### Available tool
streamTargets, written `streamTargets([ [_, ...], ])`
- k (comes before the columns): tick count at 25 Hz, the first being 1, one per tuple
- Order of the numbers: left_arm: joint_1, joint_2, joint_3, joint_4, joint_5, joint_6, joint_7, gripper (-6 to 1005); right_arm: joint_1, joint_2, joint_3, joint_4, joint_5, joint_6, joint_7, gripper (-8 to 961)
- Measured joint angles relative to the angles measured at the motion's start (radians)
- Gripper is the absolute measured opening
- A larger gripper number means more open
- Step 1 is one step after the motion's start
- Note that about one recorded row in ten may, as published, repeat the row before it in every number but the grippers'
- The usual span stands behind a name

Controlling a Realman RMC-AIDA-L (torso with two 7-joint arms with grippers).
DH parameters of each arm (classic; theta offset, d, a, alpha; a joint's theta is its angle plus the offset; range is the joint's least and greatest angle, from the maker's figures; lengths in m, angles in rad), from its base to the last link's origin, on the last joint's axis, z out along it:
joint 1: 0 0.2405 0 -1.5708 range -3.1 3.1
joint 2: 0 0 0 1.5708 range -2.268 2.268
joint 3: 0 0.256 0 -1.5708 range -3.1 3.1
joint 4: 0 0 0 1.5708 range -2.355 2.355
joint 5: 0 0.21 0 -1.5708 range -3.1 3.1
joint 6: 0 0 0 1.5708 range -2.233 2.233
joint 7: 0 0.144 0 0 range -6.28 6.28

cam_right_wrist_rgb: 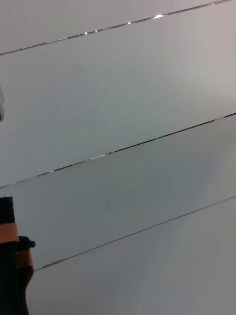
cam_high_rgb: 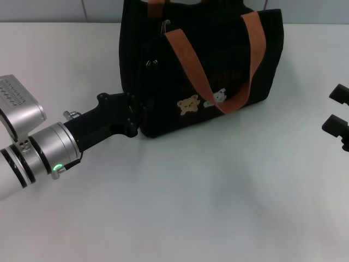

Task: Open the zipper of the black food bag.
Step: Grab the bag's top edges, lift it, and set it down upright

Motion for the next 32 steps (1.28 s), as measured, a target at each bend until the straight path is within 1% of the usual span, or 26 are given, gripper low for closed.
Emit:
streamTargets([
  [16, 0.007, 0.000, -0.013, 0.006, -0.003, 0.012, -0.010, 94, 0.009, 0.001, 0.000, 0.000, 0.000, 0.017, 0.000, 786],
  [18, 0.012, 0.002, -0.013, 0.010, -0.003, 0.026, -0.011, 94, 0.009, 0.001, 0.000, 0.000, 0.000, 0.017, 0.000, 785],
  [20, 0.028, 0.007, -0.005, 0.035, 0.004, 0.069, -0.020, 93, 0.009, 0.001, 0.000, 0.000, 0.000, 0.017, 0.000, 783],
  [23, 0.077, 0.018, 0.020, 0.154, 0.034, 0.165, -0.088, 92, 0.009, 0.001, 0.000, 0.000, 0.000, 0.017, 0.000, 782],
  [28, 0.176, 0.038, 0.035, 0.429, 0.084, 0.288, -0.236, 90, 0.009, 0.001, 0.000, 0.000, 0.000, 0.017, 0.004, 779],
  [32, 0.221, 0.069, 0.034, 0.613, 0.091, 0.348, -0.343, 90, 0.012, 0.001, 0.000, 0.000, 0.000, 0.015, 0.006, 777],
])
